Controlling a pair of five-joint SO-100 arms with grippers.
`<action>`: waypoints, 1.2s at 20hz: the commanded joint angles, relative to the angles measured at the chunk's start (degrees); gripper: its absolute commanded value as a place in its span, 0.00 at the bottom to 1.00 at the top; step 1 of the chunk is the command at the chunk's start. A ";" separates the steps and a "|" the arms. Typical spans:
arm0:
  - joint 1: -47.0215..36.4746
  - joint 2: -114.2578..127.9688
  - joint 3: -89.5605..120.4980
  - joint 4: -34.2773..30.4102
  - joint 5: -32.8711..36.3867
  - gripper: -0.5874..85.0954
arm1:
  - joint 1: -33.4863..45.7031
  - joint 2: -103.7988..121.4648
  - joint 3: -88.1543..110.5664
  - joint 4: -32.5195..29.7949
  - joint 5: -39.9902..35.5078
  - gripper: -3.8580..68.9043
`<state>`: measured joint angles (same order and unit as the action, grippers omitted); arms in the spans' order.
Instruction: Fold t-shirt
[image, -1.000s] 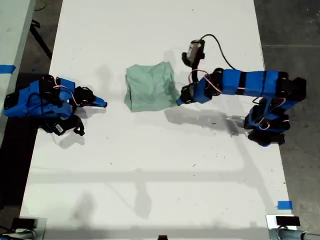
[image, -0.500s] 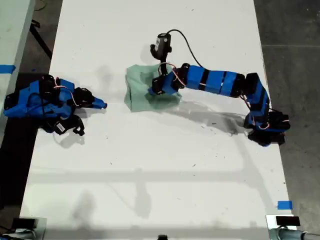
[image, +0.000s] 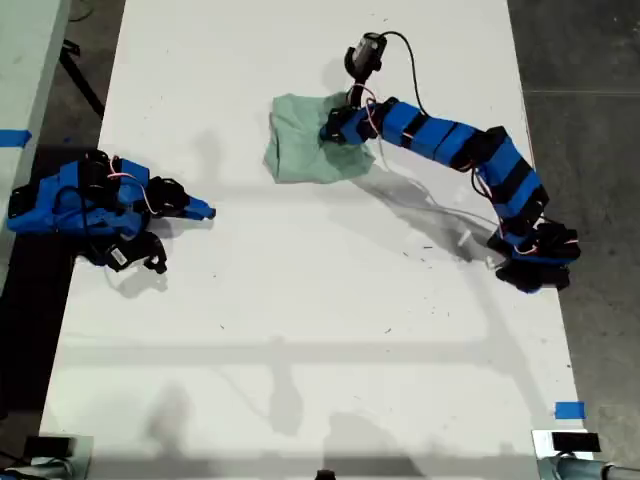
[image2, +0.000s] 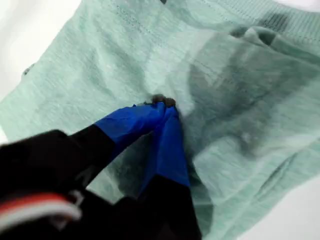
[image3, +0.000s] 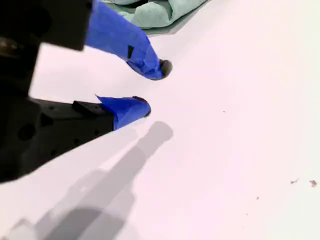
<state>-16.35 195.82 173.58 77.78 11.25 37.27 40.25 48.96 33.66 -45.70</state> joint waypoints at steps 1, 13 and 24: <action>0.62 0.26 -0.26 0.35 -0.26 0.13 | 2.29 8.17 -3.87 3.69 -1.76 0.04; 0.62 0.26 -0.26 0.35 -0.26 0.13 | -14.77 81.04 50.01 34.01 9.58 0.04; 0.62 0.26 -0.26 0.35 -0.18 0.13 | -29.79 152.93 126.56 36.21 58.54 0.05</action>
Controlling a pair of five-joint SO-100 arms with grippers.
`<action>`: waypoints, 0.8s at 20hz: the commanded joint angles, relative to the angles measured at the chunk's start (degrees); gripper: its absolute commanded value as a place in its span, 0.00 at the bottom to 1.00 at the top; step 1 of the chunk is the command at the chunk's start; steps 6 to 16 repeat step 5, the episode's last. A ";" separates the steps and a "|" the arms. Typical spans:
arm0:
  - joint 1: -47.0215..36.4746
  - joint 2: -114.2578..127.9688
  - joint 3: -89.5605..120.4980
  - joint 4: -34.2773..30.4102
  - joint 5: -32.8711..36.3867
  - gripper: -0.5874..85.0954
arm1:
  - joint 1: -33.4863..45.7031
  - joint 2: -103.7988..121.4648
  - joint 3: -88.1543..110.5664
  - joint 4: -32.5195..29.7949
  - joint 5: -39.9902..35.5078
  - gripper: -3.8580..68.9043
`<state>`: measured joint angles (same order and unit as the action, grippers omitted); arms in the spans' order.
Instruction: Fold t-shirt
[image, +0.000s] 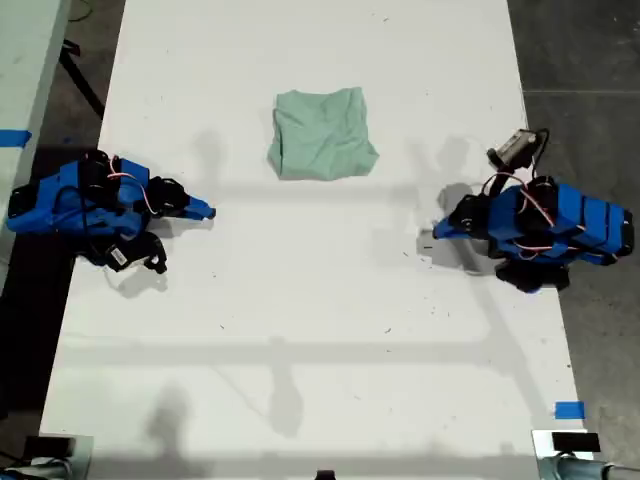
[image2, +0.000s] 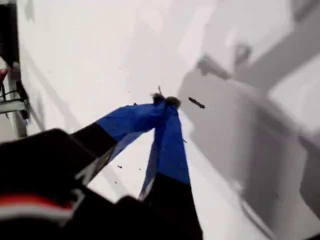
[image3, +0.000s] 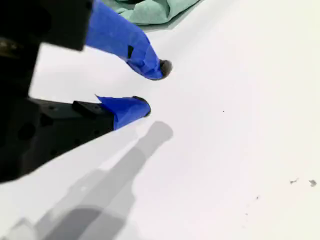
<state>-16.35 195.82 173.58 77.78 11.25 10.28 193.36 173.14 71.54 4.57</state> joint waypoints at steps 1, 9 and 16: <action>0.62 0.26 -0.26 0.35 -0.18 0.13 | -2.99 1.67 2.46 -1.93 11.16 0.09; 0.53 0.26 -0.26 0.35 -0.18 0.13 | -2.20 3.16 2.29 -1.14 -9.32 0.10; 0.53 0.26 -0.26 0.35 -0.18 0.13 | -2.20 3.16 2.29 -1.14 -9.32 0.10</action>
